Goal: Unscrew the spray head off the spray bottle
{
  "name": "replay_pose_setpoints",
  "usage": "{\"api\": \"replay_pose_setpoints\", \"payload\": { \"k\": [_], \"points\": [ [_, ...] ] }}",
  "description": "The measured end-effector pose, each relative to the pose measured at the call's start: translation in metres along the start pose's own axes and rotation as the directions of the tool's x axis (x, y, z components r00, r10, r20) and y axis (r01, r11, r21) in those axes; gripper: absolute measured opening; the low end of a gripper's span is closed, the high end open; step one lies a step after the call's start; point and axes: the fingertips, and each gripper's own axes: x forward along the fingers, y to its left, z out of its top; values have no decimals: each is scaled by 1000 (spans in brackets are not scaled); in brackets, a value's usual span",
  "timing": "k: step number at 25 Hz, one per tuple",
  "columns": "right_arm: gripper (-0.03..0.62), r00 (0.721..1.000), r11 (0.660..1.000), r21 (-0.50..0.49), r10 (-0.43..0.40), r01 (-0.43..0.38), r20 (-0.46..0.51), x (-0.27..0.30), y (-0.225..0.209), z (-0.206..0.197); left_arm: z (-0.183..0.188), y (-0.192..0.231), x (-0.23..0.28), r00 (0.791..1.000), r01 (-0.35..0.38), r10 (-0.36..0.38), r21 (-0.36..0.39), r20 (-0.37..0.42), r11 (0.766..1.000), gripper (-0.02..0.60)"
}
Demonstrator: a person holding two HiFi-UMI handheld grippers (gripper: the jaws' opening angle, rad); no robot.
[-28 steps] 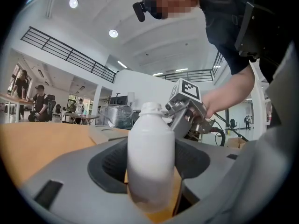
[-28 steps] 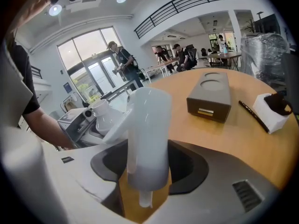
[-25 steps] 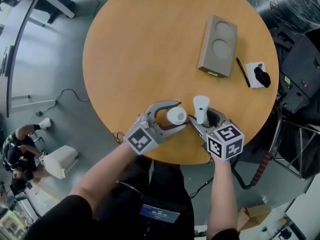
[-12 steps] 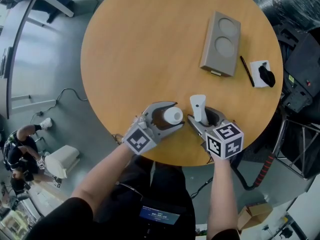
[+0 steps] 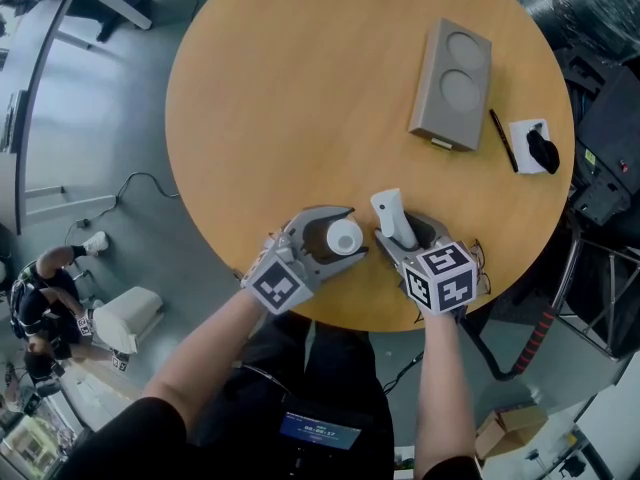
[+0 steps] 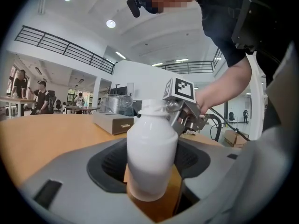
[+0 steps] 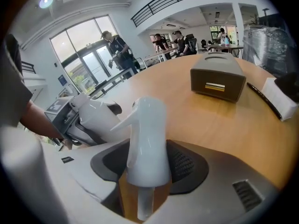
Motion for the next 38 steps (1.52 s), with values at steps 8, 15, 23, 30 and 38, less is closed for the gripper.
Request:
{"api": "replay_pose_setpoints", "payload": {
  "k": [8, 15, 23, 30, 38],
  "points": [
    [253, 996, 992, -100, -86, 82, -37, 11, -3, -9, -1, 0, -1, 1000, -18, 18, -15, 1, 1000, 324],
    [283, 990, 983, -143, -125, 115, -59, 16, -2, -15, 3, -4, -7, 1000, -23, 23, -25, -4, 999, 327],
    [333, 992, 980, -161, -123, 116, -35, 7, 11, -9, 19, -5, -19, 1000, -23, 23, -19, 8, 1000, 328],
    [337, 992, 978, -167, -124, 122, -3, -26, 28, 11, 51, -11, -32, 1000, -11, 11, 7, 12, 1000, 330],
    [339, 990, 976, -167, -134, 140, 47, -71, 56, 33, 68, -16, -49, 1000, 3, -3, 29, -15, 1000, 351]
  ]
}}
